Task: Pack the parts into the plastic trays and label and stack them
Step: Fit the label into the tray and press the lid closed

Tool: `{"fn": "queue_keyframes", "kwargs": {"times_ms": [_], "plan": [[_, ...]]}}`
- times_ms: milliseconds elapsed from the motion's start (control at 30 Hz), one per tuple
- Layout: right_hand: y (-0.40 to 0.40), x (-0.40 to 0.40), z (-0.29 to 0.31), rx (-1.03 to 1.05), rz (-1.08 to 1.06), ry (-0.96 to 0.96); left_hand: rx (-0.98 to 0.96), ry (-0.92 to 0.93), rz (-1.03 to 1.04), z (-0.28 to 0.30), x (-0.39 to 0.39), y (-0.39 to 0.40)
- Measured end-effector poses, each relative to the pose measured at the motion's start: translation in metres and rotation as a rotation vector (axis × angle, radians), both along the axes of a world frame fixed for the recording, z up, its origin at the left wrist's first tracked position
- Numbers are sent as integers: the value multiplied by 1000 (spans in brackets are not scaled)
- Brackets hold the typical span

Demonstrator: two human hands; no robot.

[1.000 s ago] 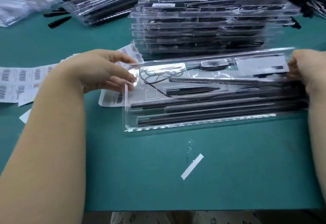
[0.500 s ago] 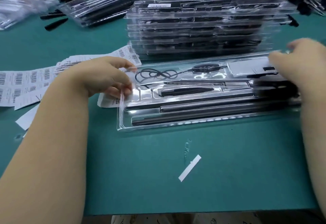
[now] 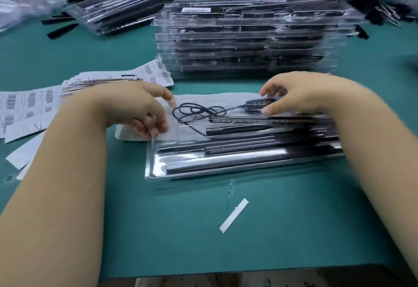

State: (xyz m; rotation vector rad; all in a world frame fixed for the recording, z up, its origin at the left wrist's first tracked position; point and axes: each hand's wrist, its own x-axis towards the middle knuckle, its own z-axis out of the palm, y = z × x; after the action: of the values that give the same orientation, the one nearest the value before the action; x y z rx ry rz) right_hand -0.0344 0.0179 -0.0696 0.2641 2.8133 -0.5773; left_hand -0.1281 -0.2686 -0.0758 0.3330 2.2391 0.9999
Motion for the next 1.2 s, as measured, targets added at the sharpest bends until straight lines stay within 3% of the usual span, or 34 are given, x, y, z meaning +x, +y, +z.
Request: {"fn": "queue_keyframes", "kwargs": {"times_ms": [200, 333, 433, 567, 633, 767, 867, 1033, 1200], "plan": [[-8, -28, 19, 324, 171, -238, 13, -2, -16, 0, 1, -1], [-7, -29, 16, 402, 250, -218, -22, 27, -48, -2, -1, 0], [-4, -28, 17, 320, 259, -222, -31, -2, -61, -3, -3, 1], [9, -18, 11, -105, 94, -152, -4, -17, 0, -1, -1, 2], [8, -16, 11, -114, 38, -109, -57, 90, 7, -2, 2, 4], [2, -20, 2, -8, 128, -42, -295, 610, -31, 0, 6, 13], [-4, -15, -6, -98, 174, 78, -181, 861, -126, -1, 17, 31], [-11, -6, -18, -135, 170, 256, -190, 862, -356, -19, 41, 75], [-17, 0, -22, -87, 148, 309, -106, 902, -356, -27, 41, 82]]}}
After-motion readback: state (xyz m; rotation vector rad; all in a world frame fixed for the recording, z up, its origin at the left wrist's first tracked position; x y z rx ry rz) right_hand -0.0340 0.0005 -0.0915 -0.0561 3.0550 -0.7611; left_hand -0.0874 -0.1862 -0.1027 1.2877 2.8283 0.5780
